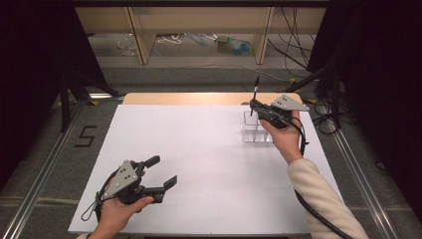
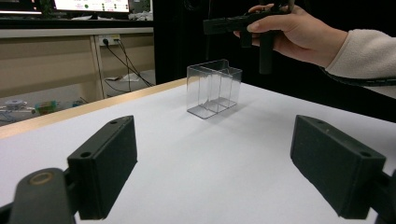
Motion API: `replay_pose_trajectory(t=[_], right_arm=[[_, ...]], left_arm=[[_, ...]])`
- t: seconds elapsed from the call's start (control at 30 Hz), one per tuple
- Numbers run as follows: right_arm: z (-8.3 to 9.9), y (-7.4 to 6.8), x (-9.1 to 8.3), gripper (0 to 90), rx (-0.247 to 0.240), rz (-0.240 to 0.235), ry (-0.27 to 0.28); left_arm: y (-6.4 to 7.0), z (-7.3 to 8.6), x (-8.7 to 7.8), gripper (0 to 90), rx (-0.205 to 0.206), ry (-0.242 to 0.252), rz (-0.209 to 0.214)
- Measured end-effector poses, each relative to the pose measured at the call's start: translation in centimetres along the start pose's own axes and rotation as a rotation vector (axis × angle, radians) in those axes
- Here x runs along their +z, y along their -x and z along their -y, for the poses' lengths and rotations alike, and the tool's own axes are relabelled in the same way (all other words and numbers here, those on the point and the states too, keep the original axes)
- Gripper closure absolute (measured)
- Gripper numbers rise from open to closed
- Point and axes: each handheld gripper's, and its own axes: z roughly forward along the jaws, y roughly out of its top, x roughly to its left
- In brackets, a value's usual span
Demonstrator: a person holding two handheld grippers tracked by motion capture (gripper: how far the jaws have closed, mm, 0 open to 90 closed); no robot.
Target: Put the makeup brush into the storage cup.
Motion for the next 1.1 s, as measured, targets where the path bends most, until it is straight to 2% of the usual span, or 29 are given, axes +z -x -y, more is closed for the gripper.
replay_pose_trajectory(t=[0.07,0.27,0.3,0.5,0.53,0.7,0.77,0.9,1.1], right_arm=[[0.05,0.09,0.07,85.9,-0.009,0.021,0.01],[0.14,-0.03,0.34,85.9,0.008,0.021,0.012],[0.12,0.05,0.34,85.8,0.003,0.009,0.003],[0.22,0.15,0.55,85.9,-0.012,0.03,0.008],[0.23,0.0,0.54,85.8,0.01,0.021,-0.006],[0.29,0.11,0.71,85.9,-0.001,0.027,-0.005],[0.34,0.06,0.74,85.8,0.012,0.022,-0.016],[0.47,0.25,0.97,85.8,-0.006,0.026,0.006],[0.62,0.25,0.98,85.8,0.012,0.034,-0.018]], left_arm=[[0.0,0.01,0.0,14.9,0.0,0.0,0.0],[-0.01,0.02,0.01,14.9,0.001,-0.001,0.002],[-0.01,0.03,0.01,14.9,0.002,-0.002,0.002],[0.01,0.05,0.02,14.9,0.003,-0.003,0.005],[0.01,0.06,0.03,14.9,0.003,-0.003,0.005],[0.03,0.05,0.04,14.9,0.002,-0.002,0.005],[0.03,0.07,0.04,14.9,0.002,-0.003,0.005],[0.03,0.07,0.04,14.9,0.002,-0.003,0.006],[0.03,0.09,0.05,14.9,0.0,-0.003,0.006]])
